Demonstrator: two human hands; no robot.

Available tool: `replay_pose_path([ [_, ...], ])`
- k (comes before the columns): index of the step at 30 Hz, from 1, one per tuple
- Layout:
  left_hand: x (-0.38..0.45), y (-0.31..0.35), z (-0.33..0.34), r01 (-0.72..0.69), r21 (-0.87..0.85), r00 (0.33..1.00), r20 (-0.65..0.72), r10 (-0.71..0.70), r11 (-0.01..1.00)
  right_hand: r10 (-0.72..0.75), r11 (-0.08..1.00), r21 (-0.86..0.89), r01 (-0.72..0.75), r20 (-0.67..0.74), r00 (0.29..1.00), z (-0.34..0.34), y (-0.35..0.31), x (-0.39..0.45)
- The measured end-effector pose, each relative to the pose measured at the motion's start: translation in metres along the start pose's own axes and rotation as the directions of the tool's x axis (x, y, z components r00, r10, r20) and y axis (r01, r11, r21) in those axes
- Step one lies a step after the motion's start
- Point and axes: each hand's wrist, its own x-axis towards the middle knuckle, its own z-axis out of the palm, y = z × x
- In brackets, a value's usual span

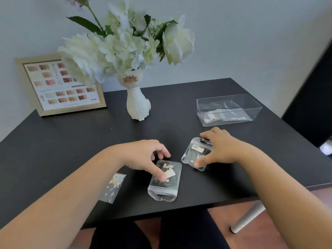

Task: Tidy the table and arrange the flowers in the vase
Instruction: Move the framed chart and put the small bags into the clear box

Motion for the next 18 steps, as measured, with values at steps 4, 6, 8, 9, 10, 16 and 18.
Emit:
replay_pose_path([
  [4,-0.005,-0.003,0.007,-0.045,0.053,0.999,-0.021,0.047,0.998,0.025,1.000,0.005,-0.025,-0.026,0.999,0.001,-0.009,0.001],
  [6,-0.003,-0.003,0.007,-0.052,0.029,0.998,-0.046,0.053,0.998,0.009,0.997,0.078,-0.004,-0.055,0.998,0.001,-0.010,0.001],
  [8,-0.001,-0.006,0.007,-0.049,-0.004,0.996,-0.074,0.049,0.999,-0.024,0.977,0.207,0.045,-0.105,0.994,0.003,-0.009,0.000],
  [9,0.000,-0.007,0.006,-0.044,-0.022,0.995,-0.091,0.042,0.999,-0.035,0.956,0.283,0.073,-0.138,0.990,0.006,-0.008,-0.001],
  [10,0.000,-0.009,0.005,-0.037,-0.038,0.994,-0.108,0.033,0.999,-0.037,0.931,0.351,0.098,-0.176,0.984,0.009,-0.006,-0.002],
  [16,-0.002,-0.020,0.003,-0.069,-0.232,0.992,-0.117,0.043,0.970,0.027,0.634,0.741,0.222,-0.308,0.951,0.027,0.009,-0.003],
  [18,-0.002,-0.023,0.002,-0.082,-0.276,0.991,-0.126,0.049,0.958,0.049,0.488,0.833,0.260,-0.324,0.945,0.027,0.010,-0.005],
])
